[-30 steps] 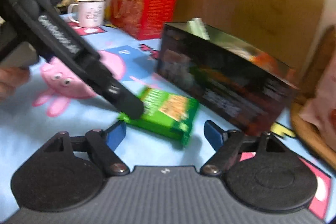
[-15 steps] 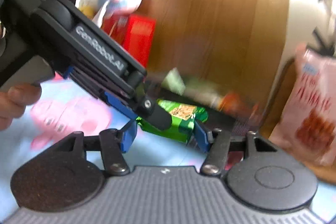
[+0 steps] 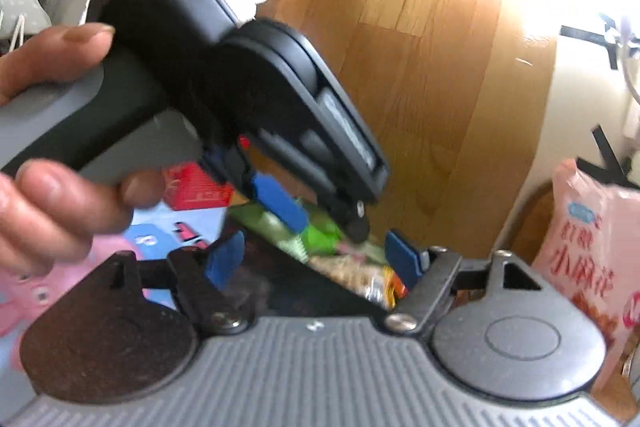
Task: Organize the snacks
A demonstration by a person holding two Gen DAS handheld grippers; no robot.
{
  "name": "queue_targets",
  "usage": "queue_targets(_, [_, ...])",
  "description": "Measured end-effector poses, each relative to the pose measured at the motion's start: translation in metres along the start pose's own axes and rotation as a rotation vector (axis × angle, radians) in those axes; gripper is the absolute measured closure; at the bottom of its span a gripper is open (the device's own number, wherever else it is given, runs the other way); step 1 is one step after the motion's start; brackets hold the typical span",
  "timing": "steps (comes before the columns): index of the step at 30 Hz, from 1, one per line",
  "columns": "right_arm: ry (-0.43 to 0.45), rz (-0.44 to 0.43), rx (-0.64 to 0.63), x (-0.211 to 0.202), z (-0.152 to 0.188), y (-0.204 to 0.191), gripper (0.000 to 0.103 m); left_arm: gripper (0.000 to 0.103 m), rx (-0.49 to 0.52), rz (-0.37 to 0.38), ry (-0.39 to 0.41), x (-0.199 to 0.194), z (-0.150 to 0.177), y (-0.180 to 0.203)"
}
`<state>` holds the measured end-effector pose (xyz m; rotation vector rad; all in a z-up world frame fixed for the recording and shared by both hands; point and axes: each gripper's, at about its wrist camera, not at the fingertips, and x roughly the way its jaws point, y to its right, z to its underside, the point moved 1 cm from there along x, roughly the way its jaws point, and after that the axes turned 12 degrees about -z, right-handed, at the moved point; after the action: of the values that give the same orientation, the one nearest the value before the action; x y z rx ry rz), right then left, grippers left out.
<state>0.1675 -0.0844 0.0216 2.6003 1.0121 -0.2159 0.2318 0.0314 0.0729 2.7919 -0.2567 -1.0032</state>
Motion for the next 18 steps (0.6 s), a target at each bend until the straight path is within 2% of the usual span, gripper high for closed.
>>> queue_targets(3, [-0.007,-0.012,0.053,-0.023,0.009,-0.007,0.023,0.053,0.018,-0.025,0.021,-0.023,0.021,-0.003])
queue_targets(8, [0.0,-0.011,0.216,-0.062,0.024,-0.006,0.023,0.053,0.044,-0.143,0.023,-0.051,0.058,-0.008])
queue_targets(12, [-0.005,-0.03,0.468,-0.087,0.025,0.018,0.023,0.052,0.053,-0.258,-0.019,-0.064,0.085,-0.003])
queue_targets(15, [0.017,-0.036,0.69,-0.108,0.023,0.043,0.023,0.048,0.055,-0.305,-0.032,-0.072,0.102,0.003])
queue_targets(18, [0.058,-0.047,0.839,-0.133,0.026,0.052,0.022,0.042,0.052,-0.33,-0.036,-0.079,0.114,0.01])
